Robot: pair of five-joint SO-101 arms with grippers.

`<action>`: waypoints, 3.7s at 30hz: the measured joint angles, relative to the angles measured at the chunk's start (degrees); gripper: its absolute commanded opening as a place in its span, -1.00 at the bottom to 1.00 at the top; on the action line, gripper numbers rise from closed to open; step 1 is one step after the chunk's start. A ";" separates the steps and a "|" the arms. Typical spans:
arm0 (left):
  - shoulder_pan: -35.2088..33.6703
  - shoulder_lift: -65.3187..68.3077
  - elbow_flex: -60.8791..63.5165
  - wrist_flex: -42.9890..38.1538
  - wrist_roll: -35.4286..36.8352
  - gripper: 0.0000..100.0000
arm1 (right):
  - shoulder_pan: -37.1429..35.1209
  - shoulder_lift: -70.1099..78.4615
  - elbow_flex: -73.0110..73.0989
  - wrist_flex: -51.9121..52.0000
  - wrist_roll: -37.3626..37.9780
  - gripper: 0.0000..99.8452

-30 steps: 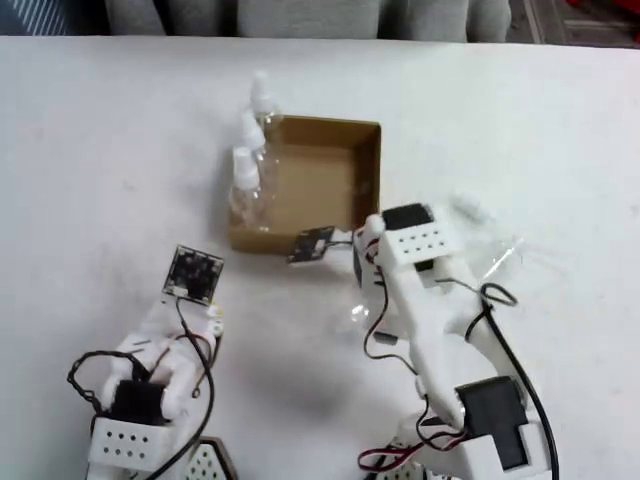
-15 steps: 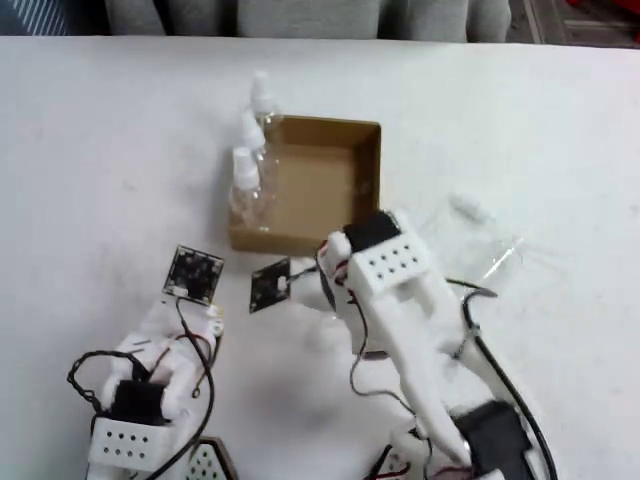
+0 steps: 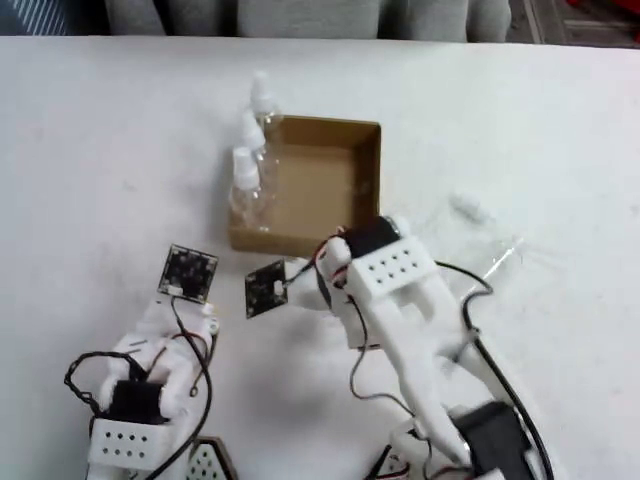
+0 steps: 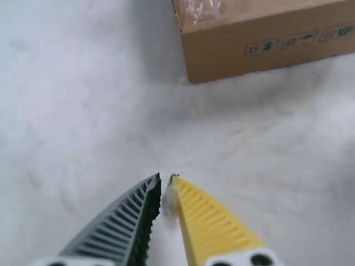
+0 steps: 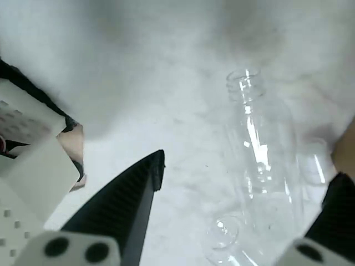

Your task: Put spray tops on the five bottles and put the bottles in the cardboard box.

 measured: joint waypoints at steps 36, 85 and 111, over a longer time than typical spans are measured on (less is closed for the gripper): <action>-0.26 0.00 0.00 0.00 0.00 -0.92 | 10.02 10.81 -4.48 -11.87 -20.75 -0.97; -0.26 0.00 0.00 0.00 0.00 -0.92 | 77.89 7.65 -0.97 -30.42 -31.12 -0.54; -0.26 0.00 0.00 0.00 0.00 -0.92 | 37.54 -13.36 -0.44 -4.13 -37.54 -0.88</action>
